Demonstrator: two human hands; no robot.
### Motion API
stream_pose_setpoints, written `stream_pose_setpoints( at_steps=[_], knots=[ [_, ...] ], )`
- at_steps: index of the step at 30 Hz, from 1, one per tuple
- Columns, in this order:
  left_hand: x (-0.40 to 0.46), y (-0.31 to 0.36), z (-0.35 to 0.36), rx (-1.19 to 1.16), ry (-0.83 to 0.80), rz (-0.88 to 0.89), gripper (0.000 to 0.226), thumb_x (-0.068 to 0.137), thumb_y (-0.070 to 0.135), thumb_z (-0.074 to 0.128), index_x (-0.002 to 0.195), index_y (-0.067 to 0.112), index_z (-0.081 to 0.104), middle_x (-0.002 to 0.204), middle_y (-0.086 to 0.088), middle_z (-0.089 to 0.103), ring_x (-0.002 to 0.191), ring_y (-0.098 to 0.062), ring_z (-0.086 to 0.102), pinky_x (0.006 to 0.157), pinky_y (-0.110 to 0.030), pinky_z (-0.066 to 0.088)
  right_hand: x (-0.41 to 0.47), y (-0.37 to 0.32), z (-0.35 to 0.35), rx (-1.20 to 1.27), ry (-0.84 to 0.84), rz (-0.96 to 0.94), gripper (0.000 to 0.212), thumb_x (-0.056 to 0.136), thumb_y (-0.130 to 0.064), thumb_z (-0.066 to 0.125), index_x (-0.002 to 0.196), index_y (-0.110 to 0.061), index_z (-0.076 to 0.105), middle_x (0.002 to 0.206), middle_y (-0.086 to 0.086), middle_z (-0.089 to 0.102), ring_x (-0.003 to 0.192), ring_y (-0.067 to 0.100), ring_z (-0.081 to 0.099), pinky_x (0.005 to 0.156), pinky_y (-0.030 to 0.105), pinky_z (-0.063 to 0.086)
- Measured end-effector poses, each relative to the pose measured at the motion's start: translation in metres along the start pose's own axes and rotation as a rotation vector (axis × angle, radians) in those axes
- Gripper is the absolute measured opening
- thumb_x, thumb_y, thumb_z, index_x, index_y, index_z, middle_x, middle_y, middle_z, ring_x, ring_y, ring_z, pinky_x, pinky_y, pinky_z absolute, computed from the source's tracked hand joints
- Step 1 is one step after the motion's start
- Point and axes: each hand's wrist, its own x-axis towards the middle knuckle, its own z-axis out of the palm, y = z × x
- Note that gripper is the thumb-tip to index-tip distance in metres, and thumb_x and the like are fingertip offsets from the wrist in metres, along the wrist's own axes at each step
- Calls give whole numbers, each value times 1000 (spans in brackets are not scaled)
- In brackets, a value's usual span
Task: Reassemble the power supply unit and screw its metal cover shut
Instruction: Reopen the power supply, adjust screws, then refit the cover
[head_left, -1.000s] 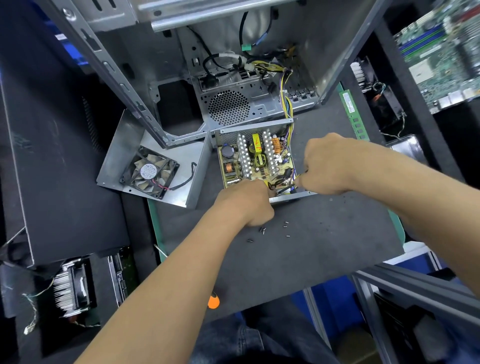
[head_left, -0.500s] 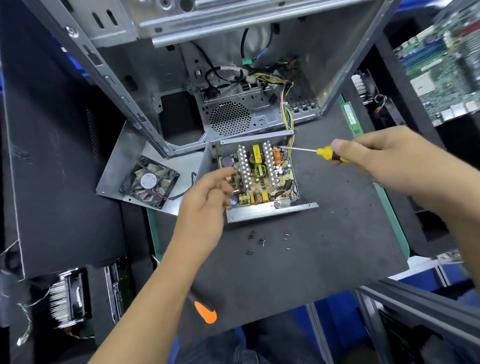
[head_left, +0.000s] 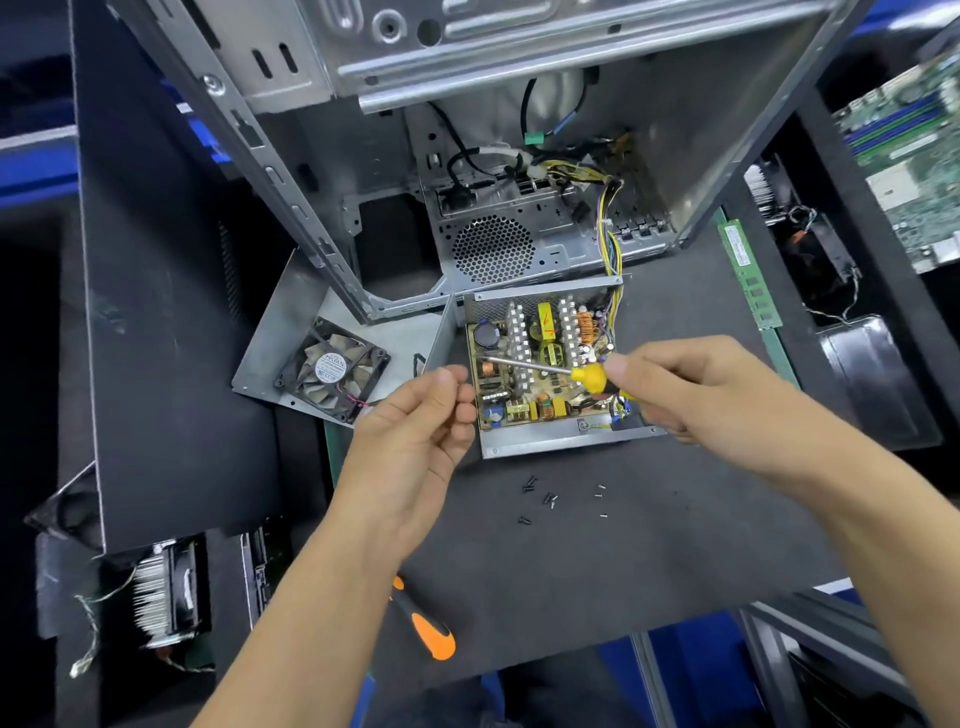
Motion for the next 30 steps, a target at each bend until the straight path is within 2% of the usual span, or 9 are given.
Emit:
stream_pose_setpoints(
  at_steps=[2,6,11,14,17,25,30],
  knots=[
    [-1,1,1,-39,-11,-31,14,77,16,68,78,11,81,77,-3,69,66,-8,64,60,-15,52,1,1,3,-31,-18,-13,61,84,-69,55,64,-16,32,61,-3,26,60,19,21,57,30,18],
    [-2,4,2,-92,-4,-54,15,76,13,67,78,8,81,81,-6,73,76,-12,73,67,-17,57,0,-2,6,-72,-15,-9,53,86,-63,56,59,-20,41,59,-6,26,57,15,22,50,19,21],
    [-5,3,7,-119,23,-65,17,77,17,66,73,11,81,77,-8,73,75,-14,74,64,-19,57,-2,-11,10,-90,-11,-10,46,91,-53,56,54,-27,55,63,2,24,59,19,22,56,31,19],
    [-5,1,8,-148,42,-65,16,76,19,67,72,11,81,77,-7,73,75,-14,74,64,-19,57,-3,-13,10,-153,26,-24,52,89,-55,57,62,-12,55,62,3,24,57,16,22,50,25,19],
    [-5,-2,7,-165,65,-54,15,76,19,68,72,10,81,78,-8,73,75,-14,74,65,-19,57,-4,-16,10,-234,76,-57,58,89,-55,56,71,0,54,55,-4,24,51,10,21,45,17,20],
    [-1,-8,7,-162,93,-8,14,75,19,69,72,11,81,77,-5,73,73,-11,72,66,-18,57,-5,-23,15,-299,91,-49,60,89,-56,53,74,2,56,52,-6,23,46,10,24,44,15,25],
    [-1,-12,10,-159,120,3,16,74,19,68,67,11,80,73,-4,72,69,-9,71,65,-17,56,-6,-22,18,-301,83,-25,57,91,-55,53,62,-6,46,56,-1,24,49,9,23,46,19,23]
  ],
)
